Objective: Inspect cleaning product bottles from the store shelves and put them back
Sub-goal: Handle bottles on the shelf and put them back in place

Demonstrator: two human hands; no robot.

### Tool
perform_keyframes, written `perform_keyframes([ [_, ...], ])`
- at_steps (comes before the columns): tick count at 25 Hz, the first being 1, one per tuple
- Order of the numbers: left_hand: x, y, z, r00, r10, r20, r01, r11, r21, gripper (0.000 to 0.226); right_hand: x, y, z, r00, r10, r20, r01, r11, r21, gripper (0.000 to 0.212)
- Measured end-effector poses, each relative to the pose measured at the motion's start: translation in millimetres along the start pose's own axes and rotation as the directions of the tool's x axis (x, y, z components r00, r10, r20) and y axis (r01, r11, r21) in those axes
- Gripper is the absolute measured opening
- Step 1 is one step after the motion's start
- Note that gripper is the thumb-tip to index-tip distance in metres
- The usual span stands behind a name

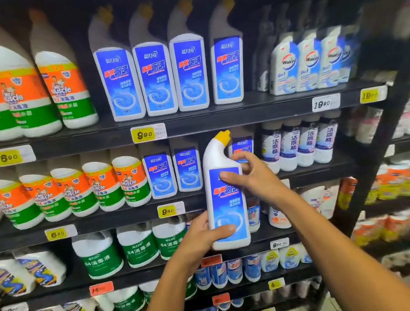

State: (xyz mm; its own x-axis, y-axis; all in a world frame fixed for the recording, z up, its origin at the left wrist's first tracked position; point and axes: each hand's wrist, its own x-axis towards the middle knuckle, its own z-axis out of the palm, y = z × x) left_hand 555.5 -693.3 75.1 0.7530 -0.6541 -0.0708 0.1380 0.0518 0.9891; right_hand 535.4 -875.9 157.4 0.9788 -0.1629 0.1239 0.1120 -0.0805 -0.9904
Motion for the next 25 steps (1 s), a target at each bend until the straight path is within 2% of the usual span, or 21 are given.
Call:
perform_keyframes([
  [3, -14.3, 6.5, 22.1, 0.997, 0.079, -0.02, -0.079, 0.997, 0.002, 0.055, -32.0, 5.1, -4.2, 0.999, -0.038, 0.017, 0.033, 0.979, 0.202, 0.049],
  [5, -26.8, 14.1, 42.7, 0.992, 0.123, -0.023, -0.124, 0.992, -0.02, 0.052, -52.4, 8.9, -12.0, 0.994, -0.067, 0.084, 0.04, 0.955, 0.295, 0.045],
  [8, -44.4, 18.6, 79.3, 0.979, 0.199, -0.052, -0.202, 0.978, -0.054, 0.057, -78.6, 12.1, -29.7, 0.98, -0.141, 0.142, 0.073, 0.912, 0.403, 0.048],
  [12, -67.9, 13.3, 129.5, 0.953, 0.275, -0.131, -0.288, 0.954, -0.09, 0.06, -113.2, 5.4, -54.0, 0.966, -0.162, 0.204, 0.057, 0.897, 0.439, 0.053],
  [14, -77.4, 10.8, 149.6, 0.949, 0.275, -0.154, -0.293, 0.949, -0.113, 0.061, -129.0, 5.2, -60.4, 0.976, -0.166, 0.144, 0.081, 0.881, 0.467, 0.053],
  [18, -91.8, 10.4, 180.0, 0.968, 0.177, -0.177, -0.21, 0.96, -0.184, 0.051, -150.1, 6.8, -66.4, 0.992, -0.129, 0.002, 0.108, 0.841, 0.53, 0.05],
  [21, -101.7, 11.3, 196.6, 0.966, 0.176, -0.19, -0.216, 0.952, -0.216, 0.044, -161.3, 9.5, -76.2, 0.993, -0.116, 0.036, 0.082, 0.856, 0.511, 0.043],
  [25, -105.9, 17.3, 207.7, 0.939, 0.192, -0.284, -0.247, 0.954, -0.172, 0.046, -175.0, 14.7, -85.3, 0.994, -0.04, 0.1, -0.015, 0.867, 0.498, 0.054],
])
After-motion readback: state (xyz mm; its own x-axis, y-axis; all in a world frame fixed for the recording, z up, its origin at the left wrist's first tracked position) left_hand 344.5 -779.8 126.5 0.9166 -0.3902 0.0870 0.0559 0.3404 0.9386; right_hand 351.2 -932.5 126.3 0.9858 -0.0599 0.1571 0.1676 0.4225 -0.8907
